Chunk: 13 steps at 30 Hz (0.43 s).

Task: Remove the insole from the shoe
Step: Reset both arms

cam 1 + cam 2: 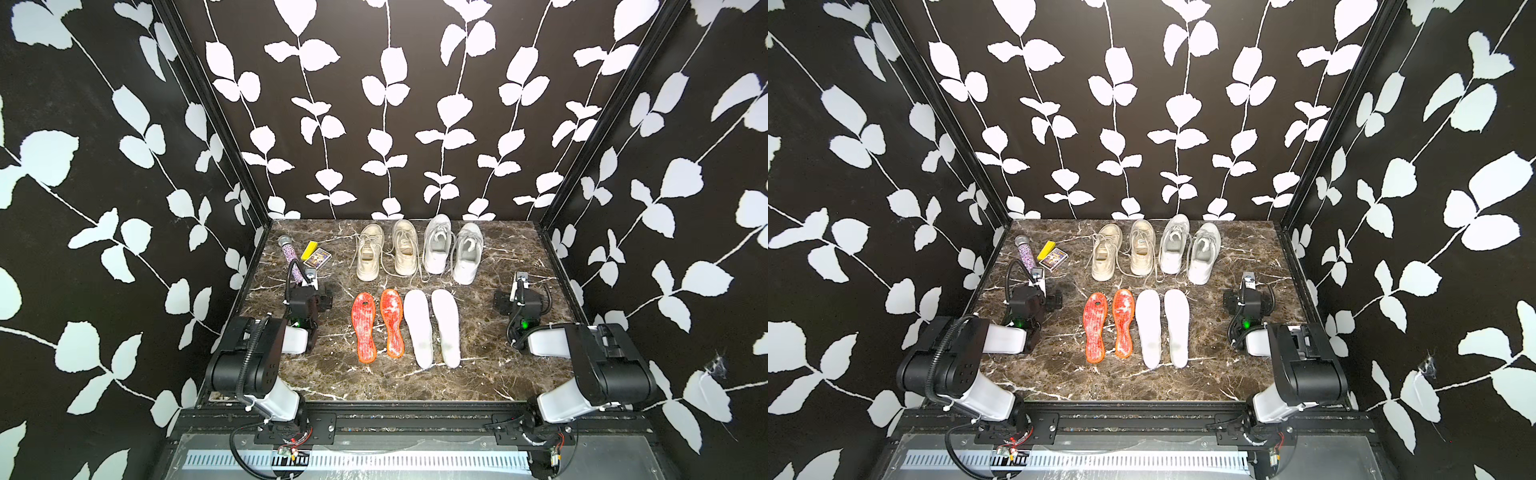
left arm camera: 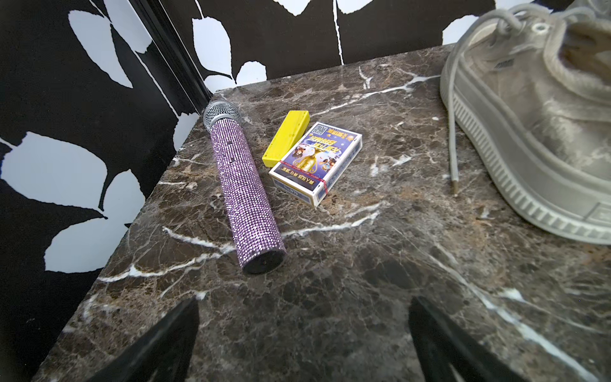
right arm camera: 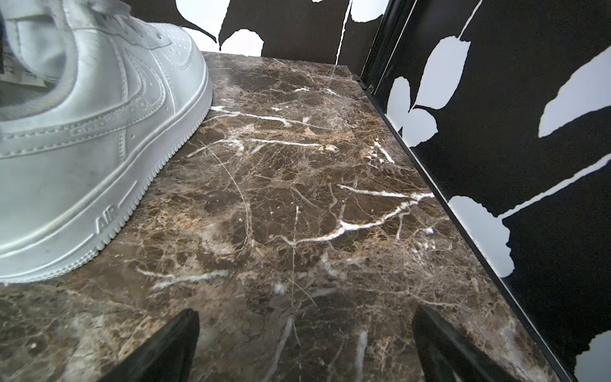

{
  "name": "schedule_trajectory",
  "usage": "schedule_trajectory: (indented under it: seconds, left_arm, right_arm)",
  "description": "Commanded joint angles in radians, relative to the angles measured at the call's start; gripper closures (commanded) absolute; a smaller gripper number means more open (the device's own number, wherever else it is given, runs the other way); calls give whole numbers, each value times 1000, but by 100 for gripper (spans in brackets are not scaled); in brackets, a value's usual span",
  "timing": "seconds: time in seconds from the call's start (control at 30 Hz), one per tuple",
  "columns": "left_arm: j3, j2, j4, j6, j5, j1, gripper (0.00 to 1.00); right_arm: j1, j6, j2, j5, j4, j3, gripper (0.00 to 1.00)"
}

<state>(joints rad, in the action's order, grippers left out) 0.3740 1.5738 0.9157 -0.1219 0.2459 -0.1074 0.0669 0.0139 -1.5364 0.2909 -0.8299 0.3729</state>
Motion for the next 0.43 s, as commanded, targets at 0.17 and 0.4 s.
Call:
schedule_trajectory:
  seconds: [0.17,0.4]
  left_arm:
    - [13,-21,4,8,-8,7,0]
    - [12,-21,4,9,-8,7,0]
  right_arm:
    - [-3,4,5,-11,-30,22,1]
    - [-3,6,8,-12,-35,18,1]
